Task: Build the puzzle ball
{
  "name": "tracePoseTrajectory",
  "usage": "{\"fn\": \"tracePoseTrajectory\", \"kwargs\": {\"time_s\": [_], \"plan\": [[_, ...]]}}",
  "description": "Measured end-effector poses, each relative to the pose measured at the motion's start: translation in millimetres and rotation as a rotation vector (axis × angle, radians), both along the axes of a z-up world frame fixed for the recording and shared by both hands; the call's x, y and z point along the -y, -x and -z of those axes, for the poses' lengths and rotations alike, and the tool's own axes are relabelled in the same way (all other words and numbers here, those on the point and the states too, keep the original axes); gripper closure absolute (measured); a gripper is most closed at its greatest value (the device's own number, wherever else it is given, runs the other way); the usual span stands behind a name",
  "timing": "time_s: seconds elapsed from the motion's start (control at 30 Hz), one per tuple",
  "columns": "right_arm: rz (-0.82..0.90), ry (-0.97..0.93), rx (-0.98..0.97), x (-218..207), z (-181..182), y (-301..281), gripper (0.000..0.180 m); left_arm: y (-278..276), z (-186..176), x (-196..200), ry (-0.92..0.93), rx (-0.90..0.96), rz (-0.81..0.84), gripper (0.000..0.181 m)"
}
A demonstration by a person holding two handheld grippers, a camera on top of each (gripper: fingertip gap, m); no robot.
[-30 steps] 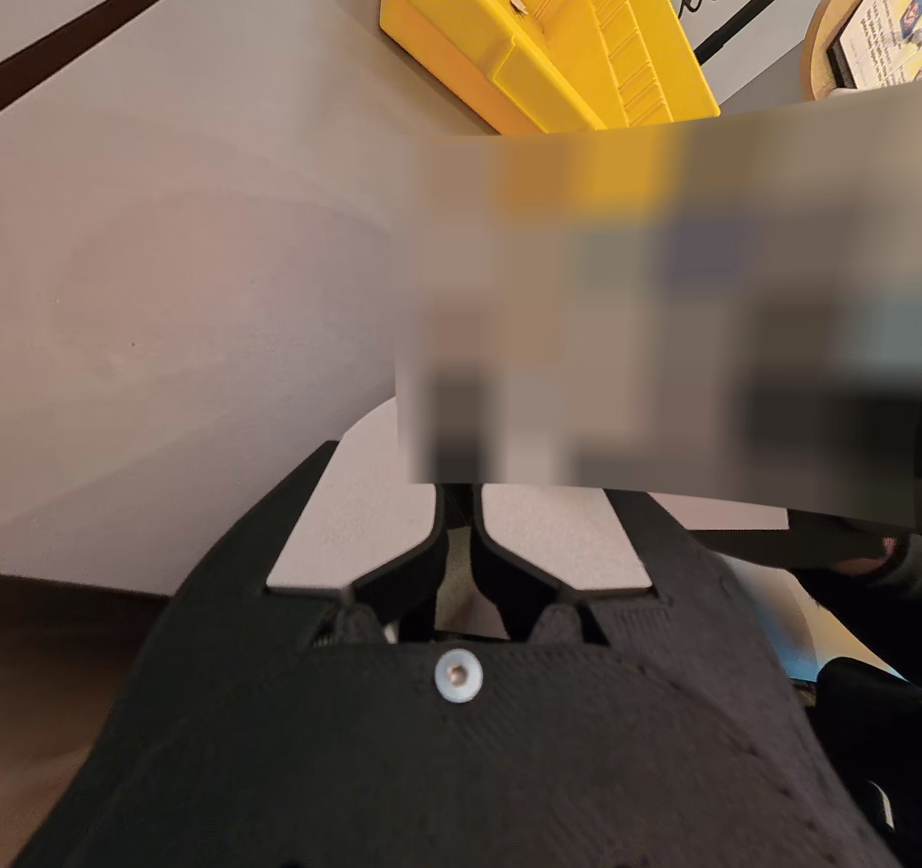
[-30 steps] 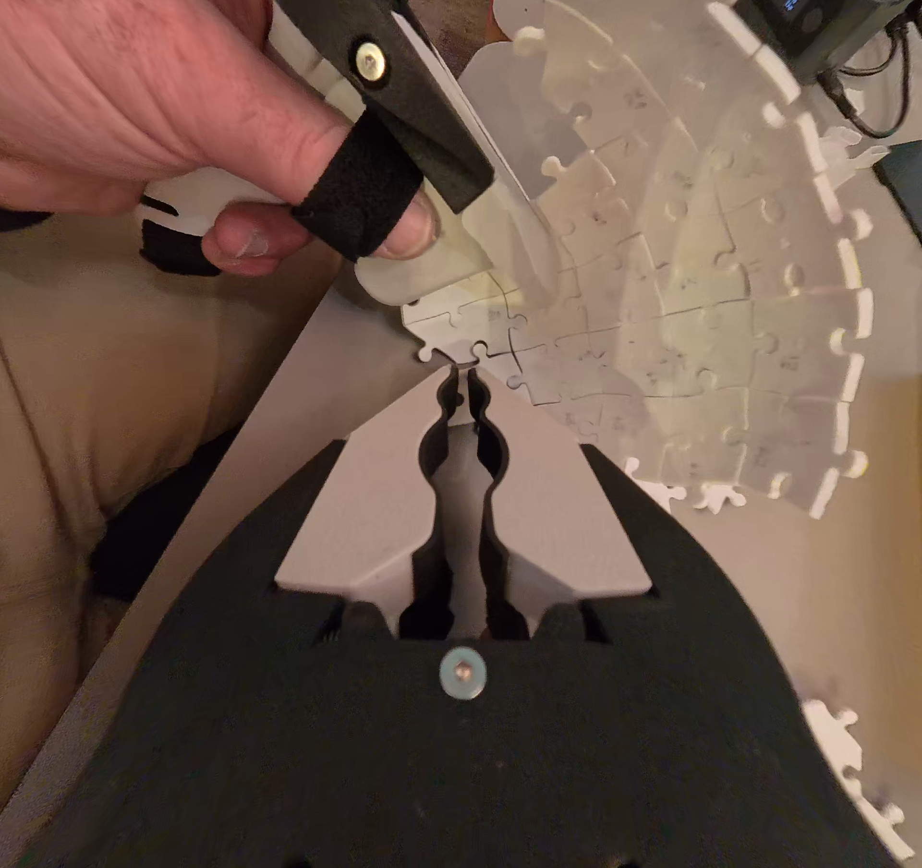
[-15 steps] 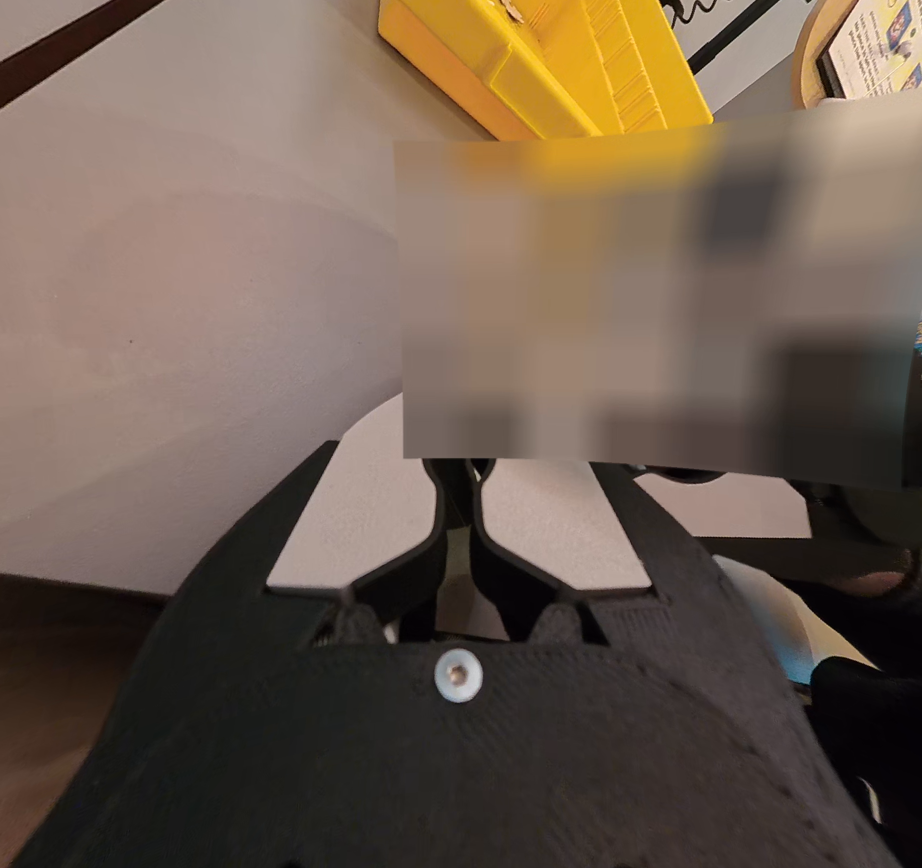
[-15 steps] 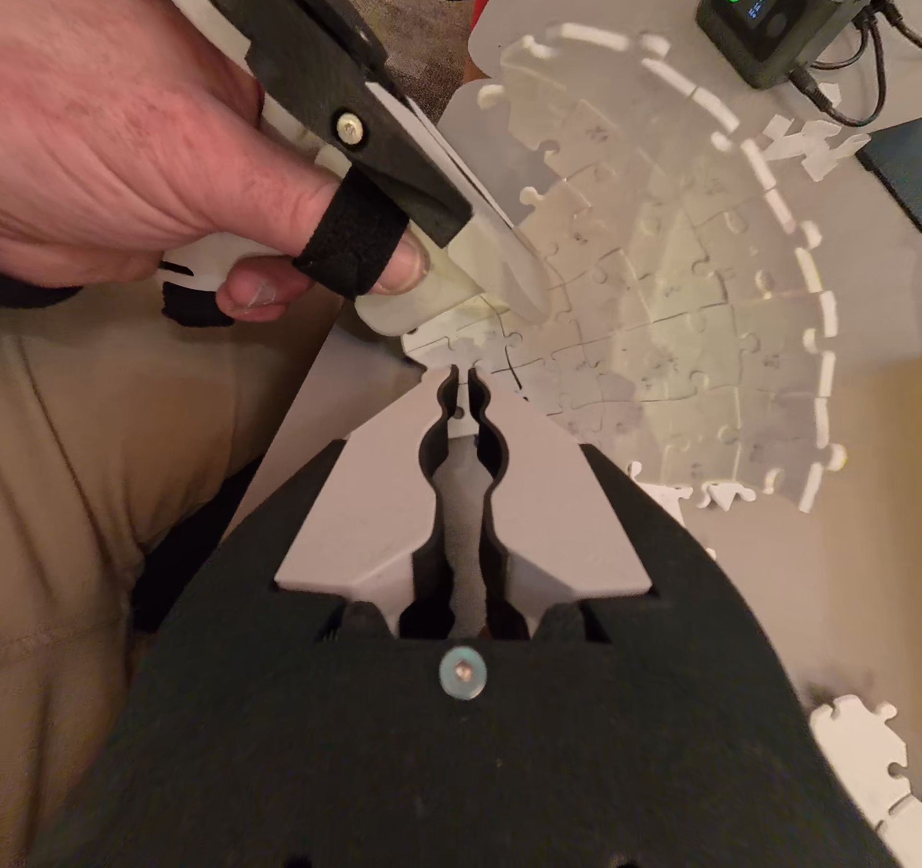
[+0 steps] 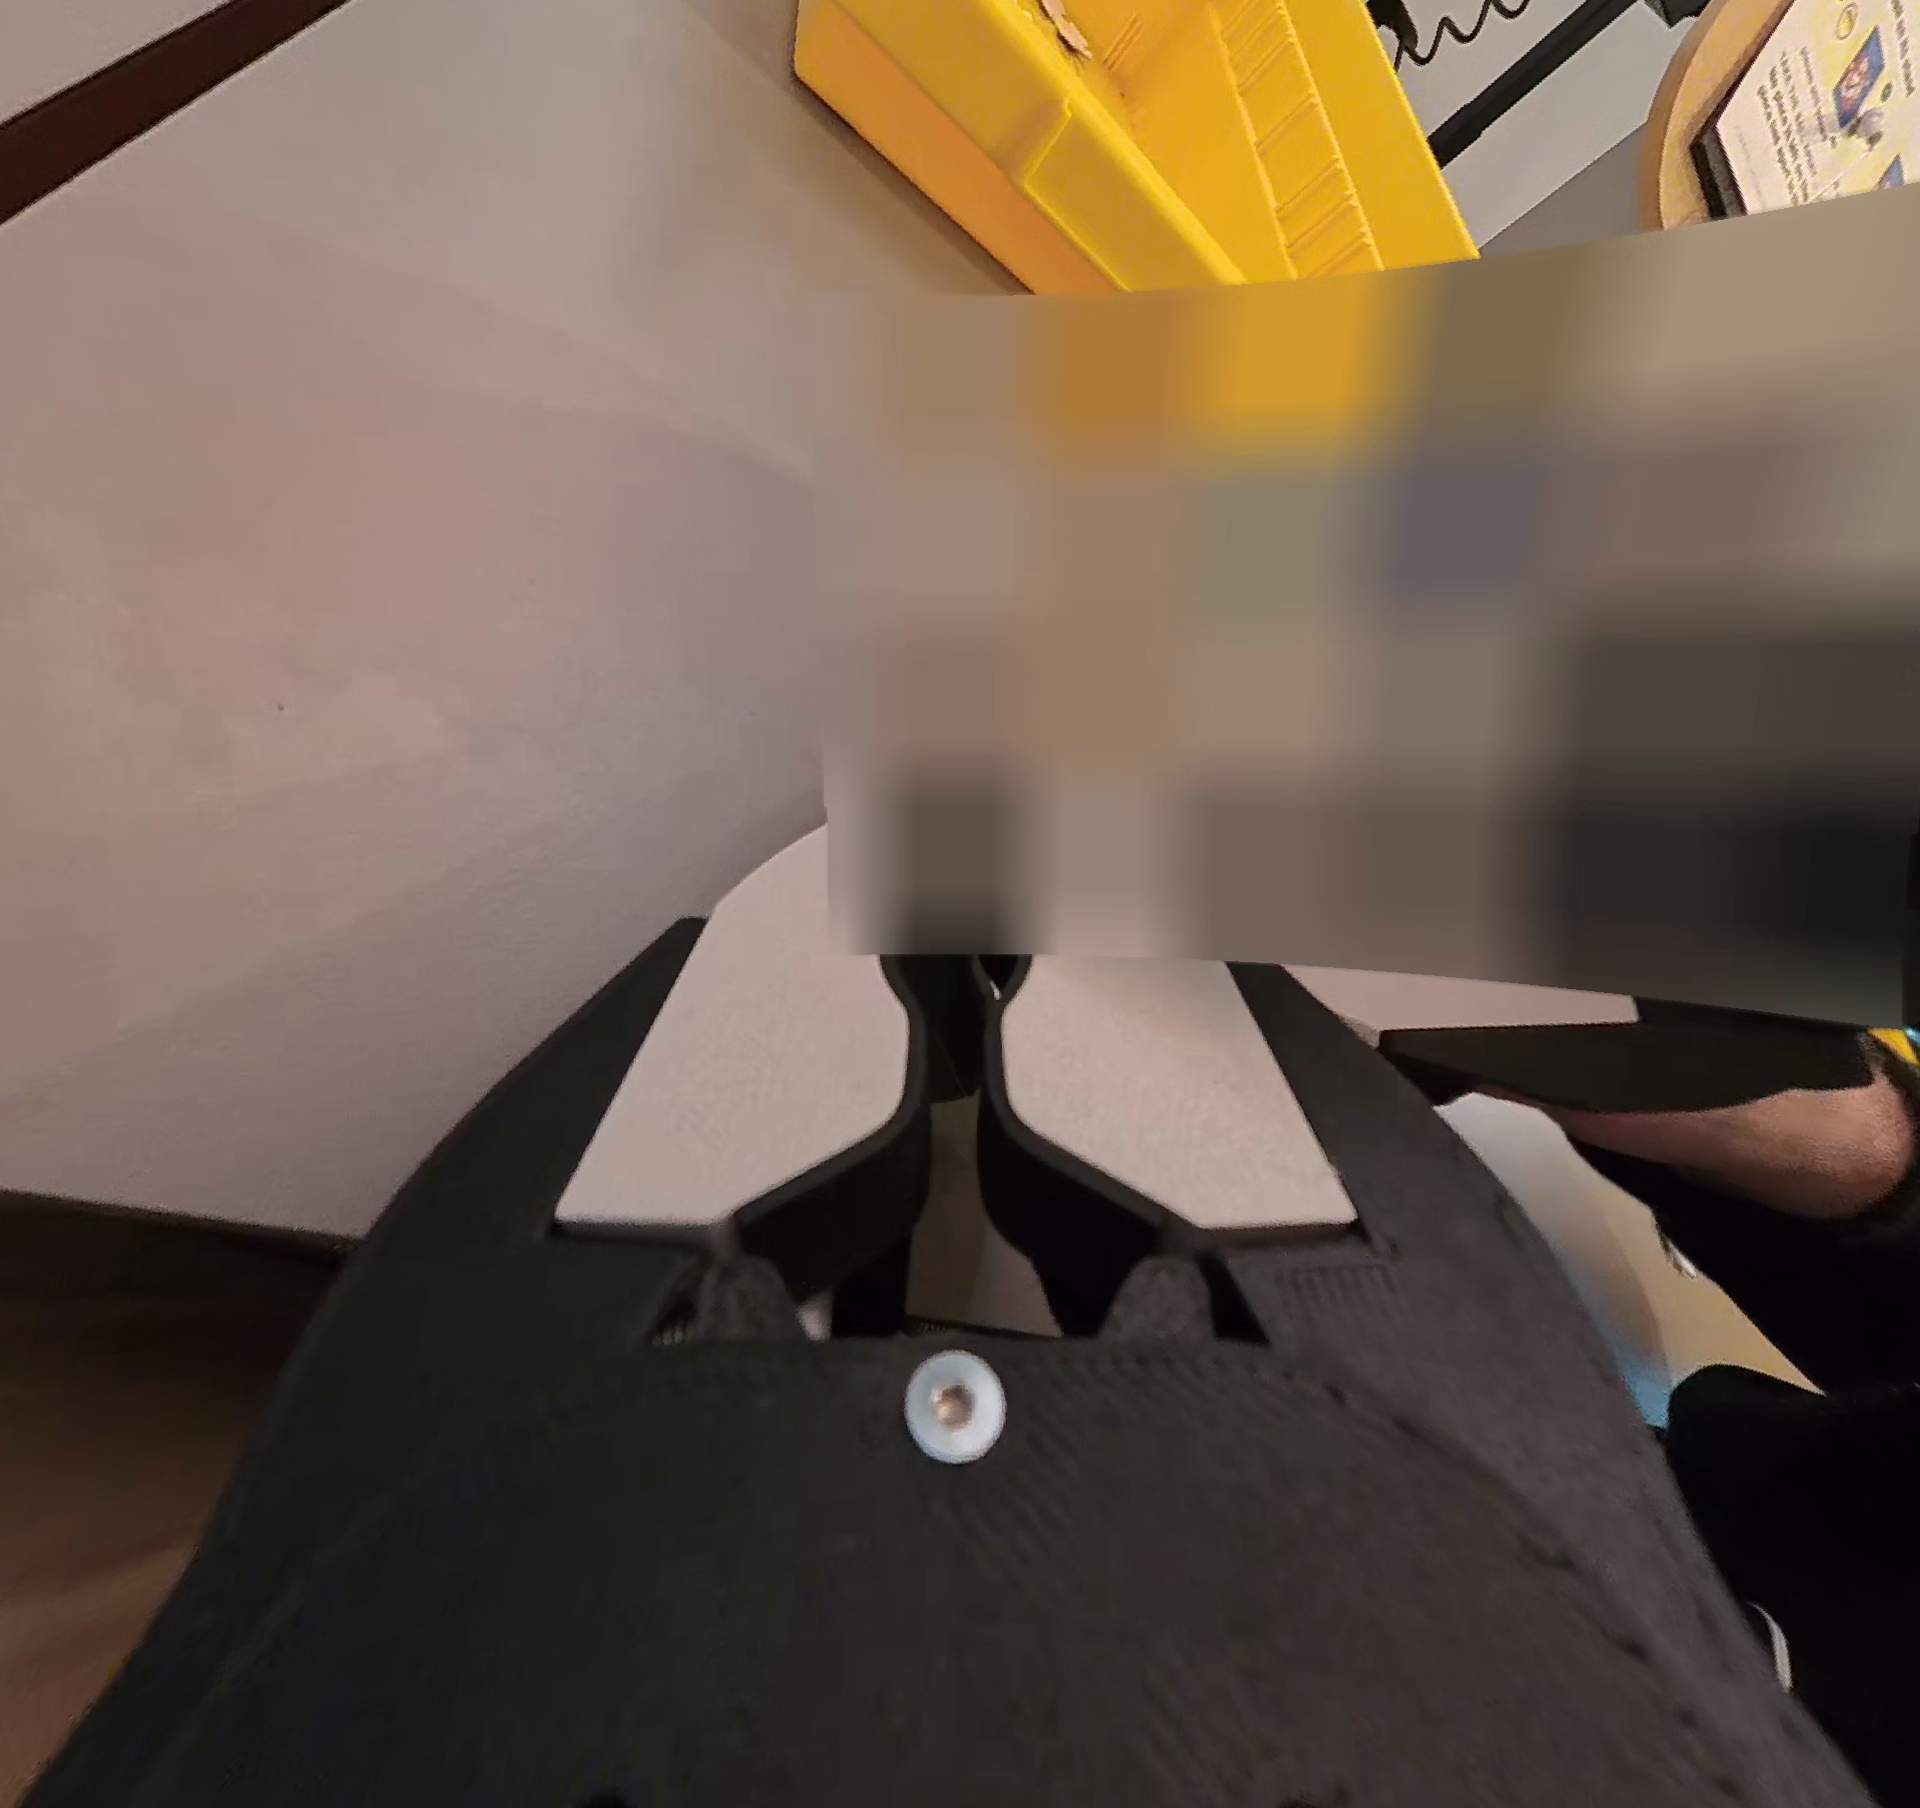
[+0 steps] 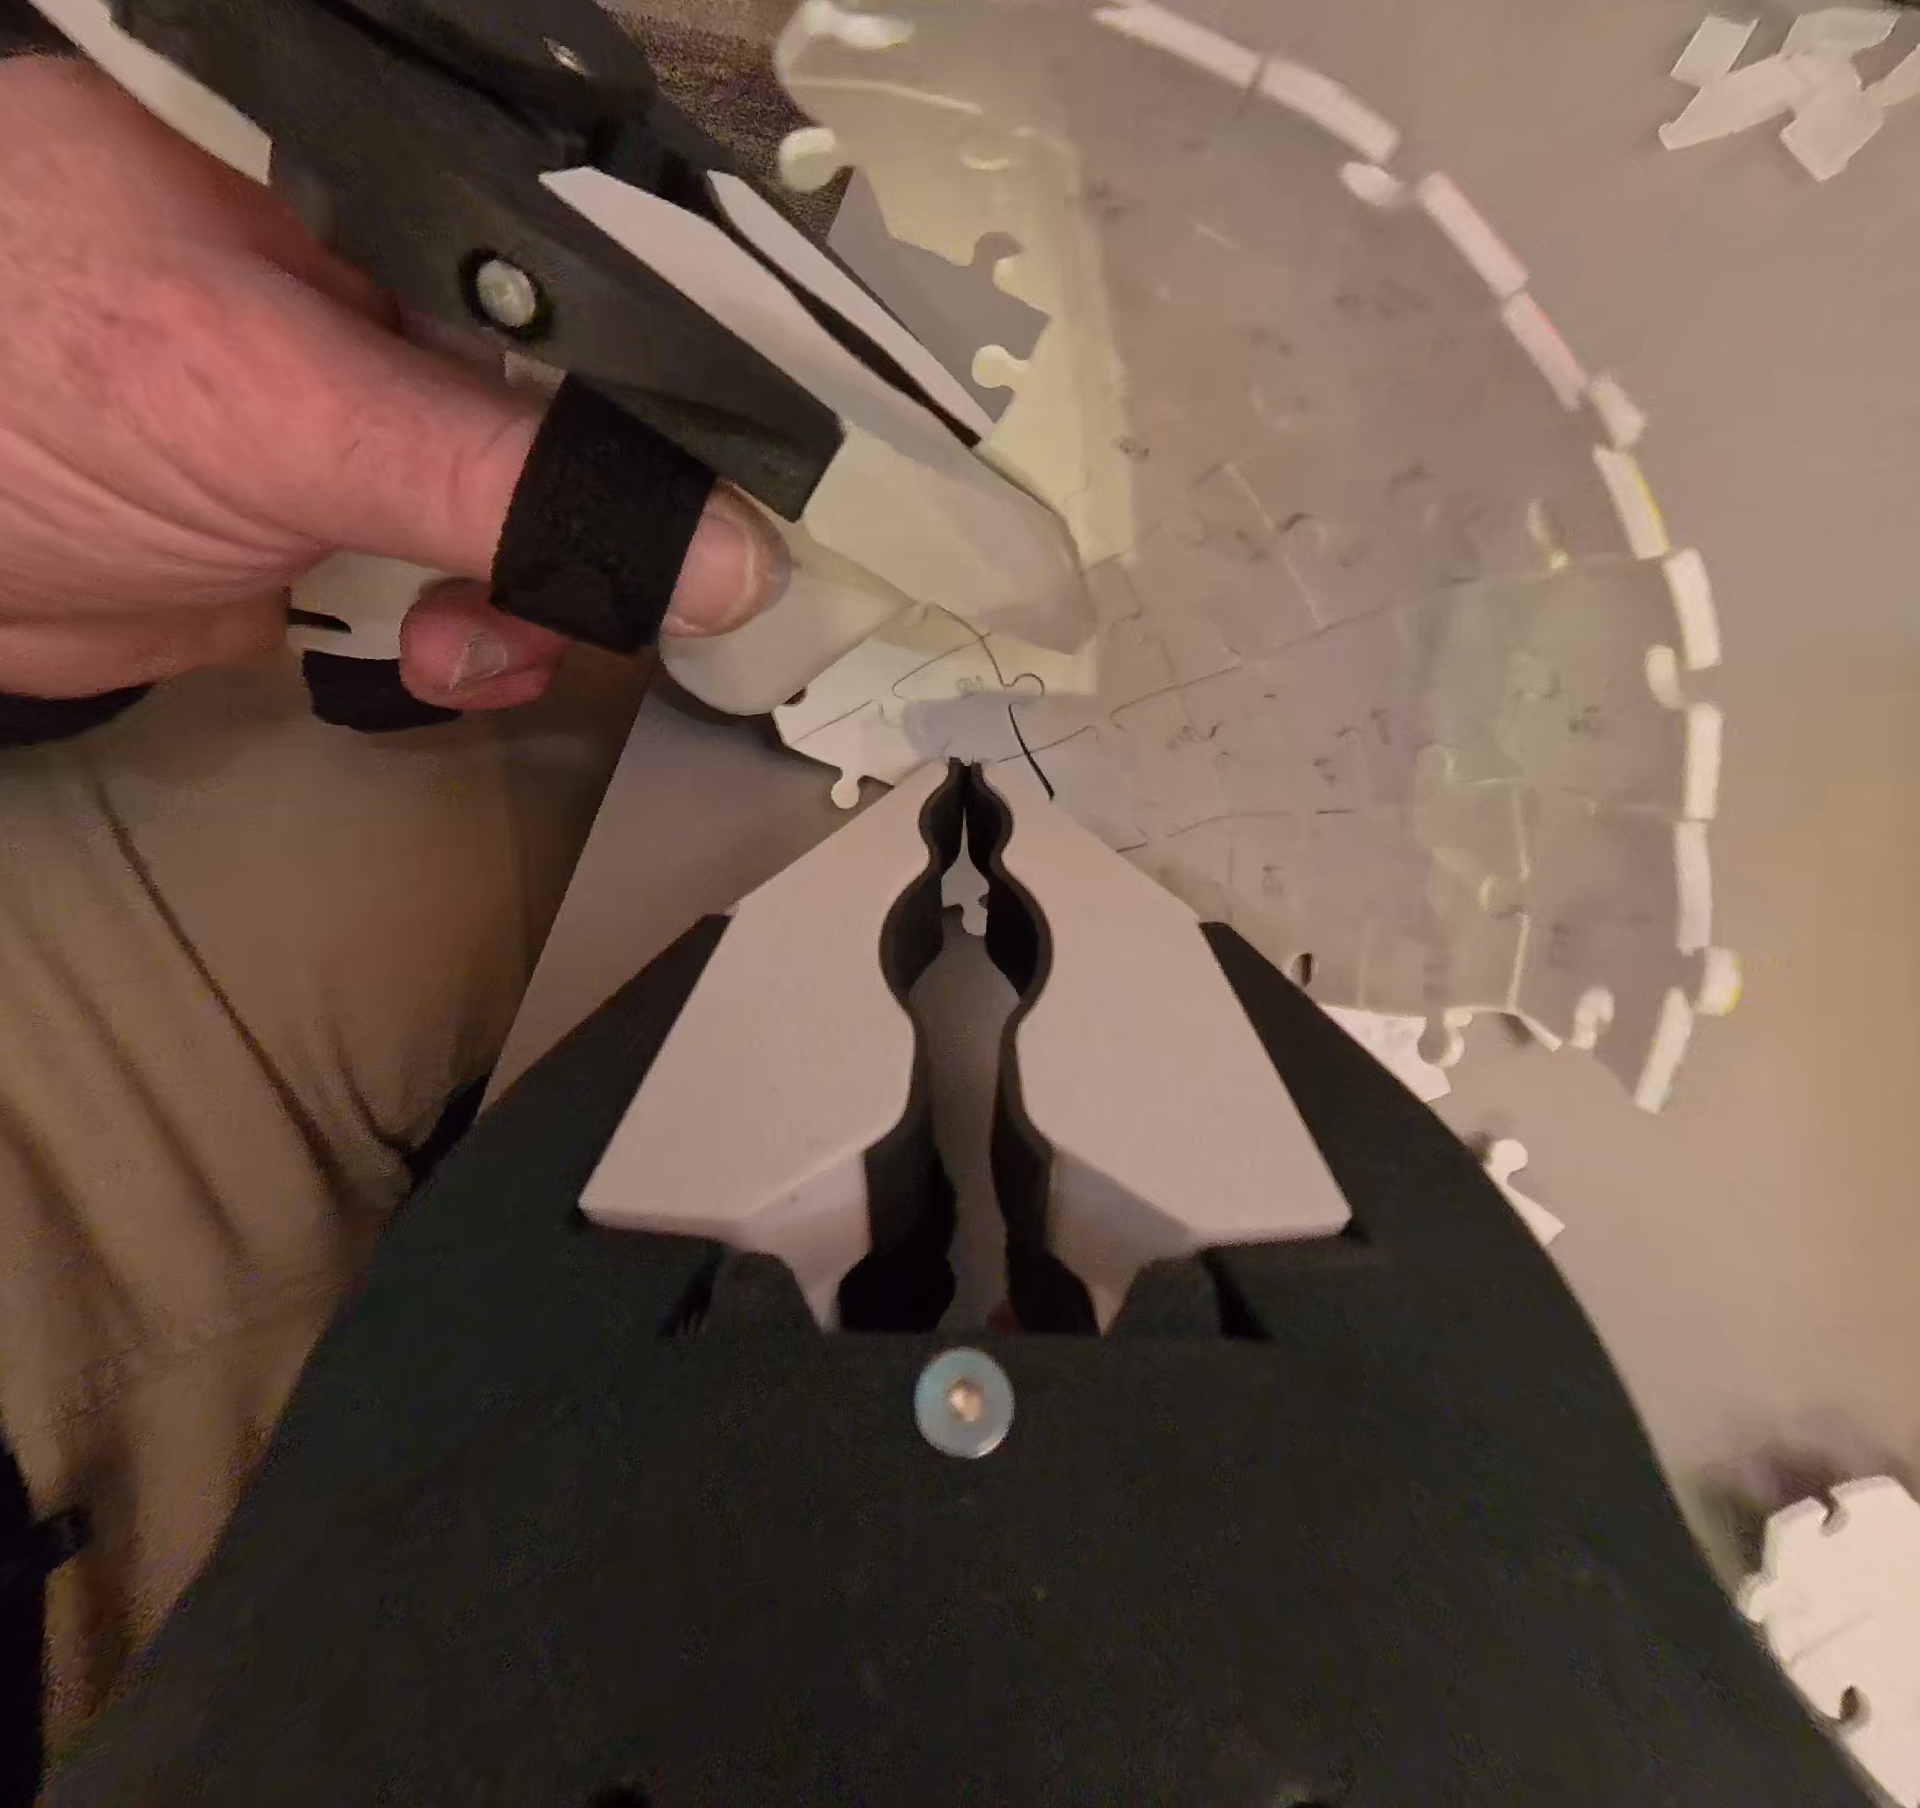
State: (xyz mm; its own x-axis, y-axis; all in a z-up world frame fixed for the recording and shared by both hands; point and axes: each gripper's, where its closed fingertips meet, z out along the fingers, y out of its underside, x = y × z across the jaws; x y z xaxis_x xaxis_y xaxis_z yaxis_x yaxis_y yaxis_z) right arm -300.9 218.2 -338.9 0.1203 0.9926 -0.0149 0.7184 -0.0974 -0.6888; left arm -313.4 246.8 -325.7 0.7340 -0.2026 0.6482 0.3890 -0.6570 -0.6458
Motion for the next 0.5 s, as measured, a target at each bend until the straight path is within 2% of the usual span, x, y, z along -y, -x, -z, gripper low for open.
{"fn": "tracePoseTrajectory", "kwargs": {"time_s": [0.1,0.3,0.5], "plan": [[0.007,0.058,0.010,-0.3,0.2,0.2,0.180,0.2,0.3,-0.2,0.002,-0.001,-0.001,0.178],[0.040,0.028,-0.043,0.5,-7.4,-5.6,0.179,0.4,-0.7,-0.2,-0.010,-0.001,-0.003,0.178],[0.044,-0.040,0.000,5.3,-6.2,-17.1,0.180,0.0,-0.8,0.1,-0.009,0.002,0.000,0.178]]}}
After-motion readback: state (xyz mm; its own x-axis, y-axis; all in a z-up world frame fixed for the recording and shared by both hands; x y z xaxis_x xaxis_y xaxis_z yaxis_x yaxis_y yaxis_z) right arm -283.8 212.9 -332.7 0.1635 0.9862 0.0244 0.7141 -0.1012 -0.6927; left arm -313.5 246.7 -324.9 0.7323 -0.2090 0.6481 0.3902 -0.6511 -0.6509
